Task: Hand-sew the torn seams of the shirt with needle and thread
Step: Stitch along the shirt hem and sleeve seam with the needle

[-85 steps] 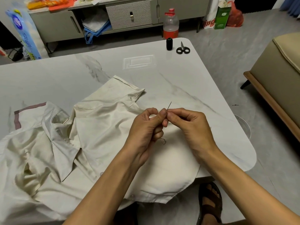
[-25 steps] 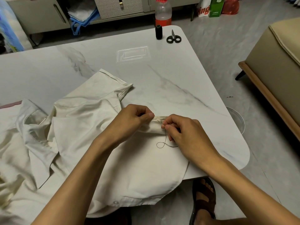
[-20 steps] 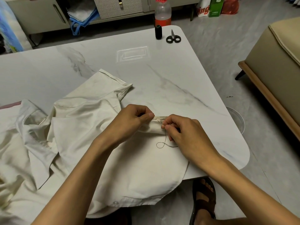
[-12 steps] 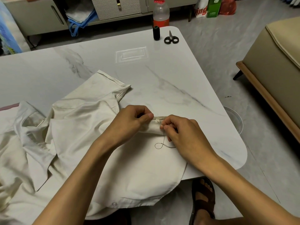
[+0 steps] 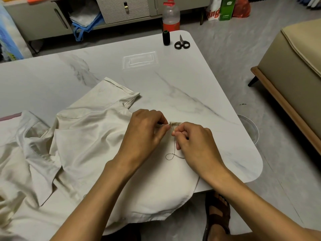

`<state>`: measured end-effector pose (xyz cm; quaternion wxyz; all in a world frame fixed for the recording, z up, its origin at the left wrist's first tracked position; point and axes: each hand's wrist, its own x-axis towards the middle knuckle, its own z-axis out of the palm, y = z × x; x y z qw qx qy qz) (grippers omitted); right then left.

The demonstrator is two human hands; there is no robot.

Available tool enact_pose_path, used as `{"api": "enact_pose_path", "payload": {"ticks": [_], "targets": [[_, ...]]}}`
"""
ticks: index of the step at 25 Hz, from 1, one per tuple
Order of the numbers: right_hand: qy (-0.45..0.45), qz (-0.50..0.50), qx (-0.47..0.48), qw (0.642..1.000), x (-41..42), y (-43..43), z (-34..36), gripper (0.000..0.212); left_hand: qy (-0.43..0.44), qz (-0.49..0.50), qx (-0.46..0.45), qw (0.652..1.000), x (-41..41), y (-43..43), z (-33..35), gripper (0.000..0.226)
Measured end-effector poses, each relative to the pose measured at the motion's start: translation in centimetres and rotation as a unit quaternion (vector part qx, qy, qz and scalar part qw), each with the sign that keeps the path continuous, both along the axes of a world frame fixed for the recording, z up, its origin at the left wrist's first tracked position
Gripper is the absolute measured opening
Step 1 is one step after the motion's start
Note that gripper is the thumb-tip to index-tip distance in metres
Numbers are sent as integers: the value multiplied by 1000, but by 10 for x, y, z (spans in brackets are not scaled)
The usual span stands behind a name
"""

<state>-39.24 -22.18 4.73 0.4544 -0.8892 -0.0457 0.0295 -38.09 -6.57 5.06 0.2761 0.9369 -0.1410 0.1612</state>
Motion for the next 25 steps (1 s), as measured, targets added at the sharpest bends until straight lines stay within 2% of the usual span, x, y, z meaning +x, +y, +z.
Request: {"api": "enact_pose_path", "payload": {"ticks": [4, 9, 12, 18, 22, 25], "targets": [[4, -24, 16, 1000, 1, 7, 4, 24, -88, -17, 67, 994, 2, 2, -4, 10], [26, -35, 25, 999, -1, 12, 9, 26, -115, -50, 98, 987, 2, 3, -4, 14], [41, -37, 42, 998, 0, 13, 12, 28, -113, -59, 91, 988, 1, 3, -5, 13], [119, -22, 173, 977, 0, 15, 11, 16, -83, -21, 60, 995, 1, 7, -7, 18], [102, -25, 177, 979, -3, 14, 13, 22, -84, -24, 61, 994, 1, 8, -7, 7], [71, -27, 160, 984, -5, 12, 14, 29, -80, -48, 49, 994, 0, 9, -5, 12]]}}
